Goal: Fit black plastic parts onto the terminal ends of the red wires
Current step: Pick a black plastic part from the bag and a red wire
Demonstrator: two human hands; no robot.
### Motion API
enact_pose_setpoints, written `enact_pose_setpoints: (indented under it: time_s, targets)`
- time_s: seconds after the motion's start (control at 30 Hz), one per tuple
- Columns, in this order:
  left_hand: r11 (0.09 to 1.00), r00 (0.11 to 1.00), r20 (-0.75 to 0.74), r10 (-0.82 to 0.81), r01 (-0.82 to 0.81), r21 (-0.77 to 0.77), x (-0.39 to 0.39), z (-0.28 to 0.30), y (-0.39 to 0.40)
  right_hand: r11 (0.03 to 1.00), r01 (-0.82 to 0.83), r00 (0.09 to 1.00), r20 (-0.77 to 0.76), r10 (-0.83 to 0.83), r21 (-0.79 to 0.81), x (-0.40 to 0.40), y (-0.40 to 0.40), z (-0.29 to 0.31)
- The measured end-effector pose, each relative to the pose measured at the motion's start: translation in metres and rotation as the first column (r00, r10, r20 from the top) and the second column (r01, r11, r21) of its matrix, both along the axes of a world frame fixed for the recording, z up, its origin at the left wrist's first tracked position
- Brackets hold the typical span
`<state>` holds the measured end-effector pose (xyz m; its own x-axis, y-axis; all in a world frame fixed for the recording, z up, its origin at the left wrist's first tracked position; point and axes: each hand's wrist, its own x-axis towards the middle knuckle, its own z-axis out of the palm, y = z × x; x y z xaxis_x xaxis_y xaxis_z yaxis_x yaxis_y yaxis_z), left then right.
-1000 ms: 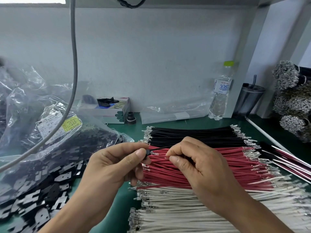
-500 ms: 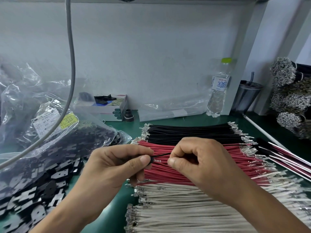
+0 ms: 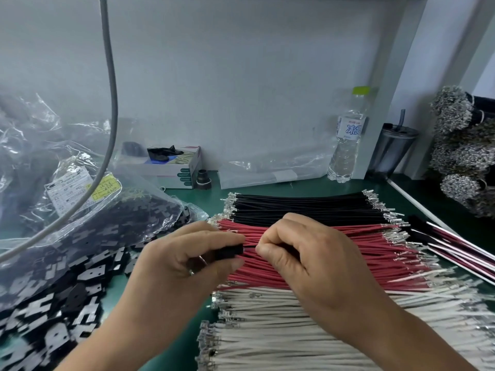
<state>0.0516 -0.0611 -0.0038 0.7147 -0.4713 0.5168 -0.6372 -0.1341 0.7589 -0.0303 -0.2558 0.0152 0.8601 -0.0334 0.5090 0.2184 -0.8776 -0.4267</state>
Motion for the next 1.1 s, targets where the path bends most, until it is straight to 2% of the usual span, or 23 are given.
enact_pose_setpoints:
  time_s: [0.07, 0.2, 0.33, 0.53, 0.77, 0.83, 0.9, 0.93, 1.0, 1.1]
  targets:
    - [0.998, 0.999, 0.044, 0.027, -0.029, 0.049, 0.000, -0.002, 0.000, 1.000, -0.013, 1.000, 0.016, 0.013, 0.004, -0.001, -0.002, 0.000]
    - [0.999, 0.996, -0.083, 0.036, -0.036, -0.009, 0.001, -0.002, -0.003, 1.000, -0.010, 0.998, 0.057, 0.011, -0.011, 0.000, -0.006, 0.001]
    - [0.995, 0.981, -0.191, -0.044, 0.026, -0.094, 0.001, 0.001, -0.001, 0.995, -0.010, 0.992, 0.125, 0.022, -0.097, 0.003, 0.000, -0.001]
    - [0.981, 0.955, -0.258, -0.144, 0.103, -0.165, -0.006, 0.005, -0.004, 0.995, -0.053, 0.988, 0.142, 0.065, -0.086, 0.002, 0.004, -0.005]
    - [0.983, 0.957, -0.271, -0.106, 0.060, -0.173, -0.001, 0.004, -0.008, 0.954, 0.073, 0.974, 0.226, -0.005, -0.292, -0.009, -0.005, 0.017]
    - [0.982, 0.956, -0.285, -0.077, 0.023, -0.187, 0.002, 0.003, -0.006, 0.955, -0.047, 0.994, 0.084, 0.075, -0.293, -0.016, 0.000, 0.018]
    - [0.979, 0.946, -0.316, -0.064, -0.001, -0.202, 0.005, 0.001, -0.004, 0.935, -0.202, 0.967, -0.212, 0.143, -0.291, -0.019, 0.009, 0.012]
    - [0.979, 0.940, -0.333, -0.070, 0.000, -0.203, 0.006, 0.001, -0.004, 0.941, -0.247, 0.935, -0.311, 0.168, -0.232, -0.021, 0.013, 0.007]
    - [0.979, 0.930, -0.356, -0.092, 0.020, -0.201, 0.006, 0.001, -0.004, 0.954, -0.272, 0.918, -0.329, 0.219, -0.124, -0.023, 0.013, -0.002]
    - [0.984, 0.922, -0.375, -0.096, 0.031, -0.175, 0.007, -0.001, -0.004, 0.959, -0.258, 0.926, -0.312, 0.213, -0.114, -0.022, 0.014, -0.002]
